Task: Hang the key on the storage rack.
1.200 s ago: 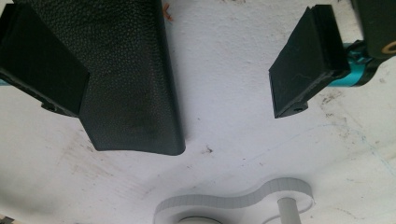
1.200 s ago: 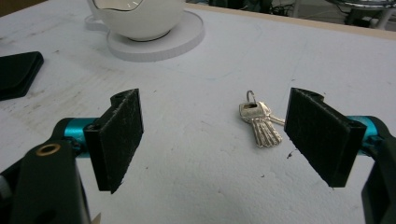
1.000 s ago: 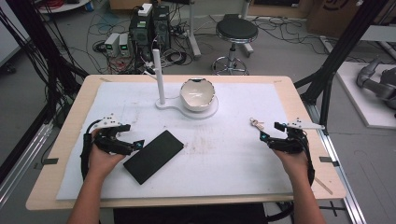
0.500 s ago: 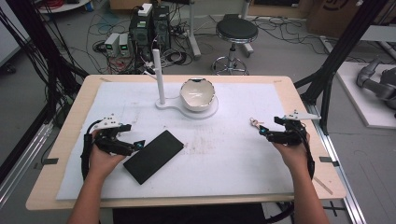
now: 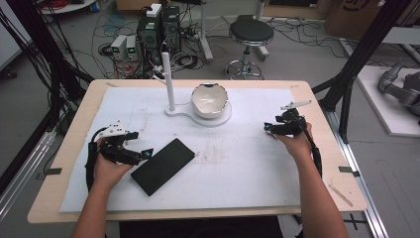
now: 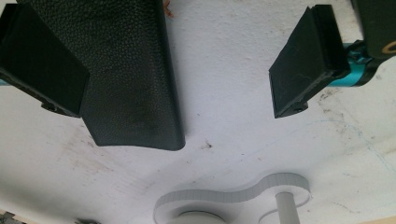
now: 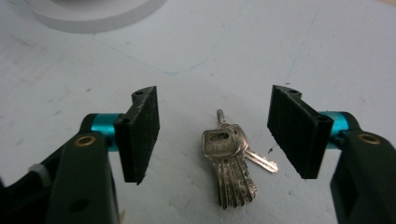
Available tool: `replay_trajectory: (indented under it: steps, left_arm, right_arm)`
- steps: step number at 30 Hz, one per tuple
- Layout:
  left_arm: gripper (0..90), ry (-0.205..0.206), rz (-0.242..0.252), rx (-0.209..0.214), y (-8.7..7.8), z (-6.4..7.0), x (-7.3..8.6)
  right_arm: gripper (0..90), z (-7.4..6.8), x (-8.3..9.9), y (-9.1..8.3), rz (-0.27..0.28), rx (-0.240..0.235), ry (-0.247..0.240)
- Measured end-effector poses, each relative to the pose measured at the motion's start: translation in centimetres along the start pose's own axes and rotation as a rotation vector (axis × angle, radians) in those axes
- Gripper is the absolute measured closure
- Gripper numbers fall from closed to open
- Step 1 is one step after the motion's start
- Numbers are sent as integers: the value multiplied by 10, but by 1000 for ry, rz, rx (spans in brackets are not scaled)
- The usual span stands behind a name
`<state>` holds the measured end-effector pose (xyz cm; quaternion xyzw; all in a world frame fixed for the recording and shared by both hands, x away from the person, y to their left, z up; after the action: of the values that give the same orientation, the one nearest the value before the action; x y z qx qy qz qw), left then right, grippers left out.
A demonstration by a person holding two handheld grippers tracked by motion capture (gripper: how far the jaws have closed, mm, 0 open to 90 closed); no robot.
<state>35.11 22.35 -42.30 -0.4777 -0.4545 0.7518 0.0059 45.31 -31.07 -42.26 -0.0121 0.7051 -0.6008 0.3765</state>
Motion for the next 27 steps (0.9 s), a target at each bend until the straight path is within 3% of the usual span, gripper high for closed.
replay_trajectory:
  steps: [7, 12, 14, 16, 20, 24, 25, 27]
  left_arm:
    - [50, -3, 2, 0, 0, -1, 0]
    - [50, 1, -1, -1, 0, 0, 0]
    - [50, 0, -2, -2, 0, 0, 0]
    - [50, 2, -5, -4, 0, 0, 0]
    - [50, 0, -4, -5, 0, 0, 0]
    - [50, -1, -4, -5, 0, 0, 0]
    - [50, 0, -5, -5, 0, 0, 0]
    - [50, 1, -6, -5, 1, 0, 0]
  right_arm:
    - [537, 7, 0, 20, -61, 13, 30]
    - [708, 8, 0, 24, -74, -11, 39]
    - [738, 8, 1, 25, -76, -18, 43]
    - [885, 8, 1, 26, -68, -34, 45]
    - [900, 5, -1, 25, -51, -21, 30]
    - [900, 4, -3, 14, 3, -42, 32]
    - [900, 2, -4, 2, 46, -59, 33]
    - [900, 2, -4, -3, 58, -56, 30]
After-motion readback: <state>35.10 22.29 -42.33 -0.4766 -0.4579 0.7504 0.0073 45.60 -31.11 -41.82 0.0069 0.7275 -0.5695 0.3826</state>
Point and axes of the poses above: each handheld gripper's, and its own axes: y roughly forward along the jaws, x roughly out of its underside, z roughly to its right, the point moved 2 cm from there along y, roughly forward along the jaws, and after that the axes turned 14 degrees about -z, right-handed, at the moved point
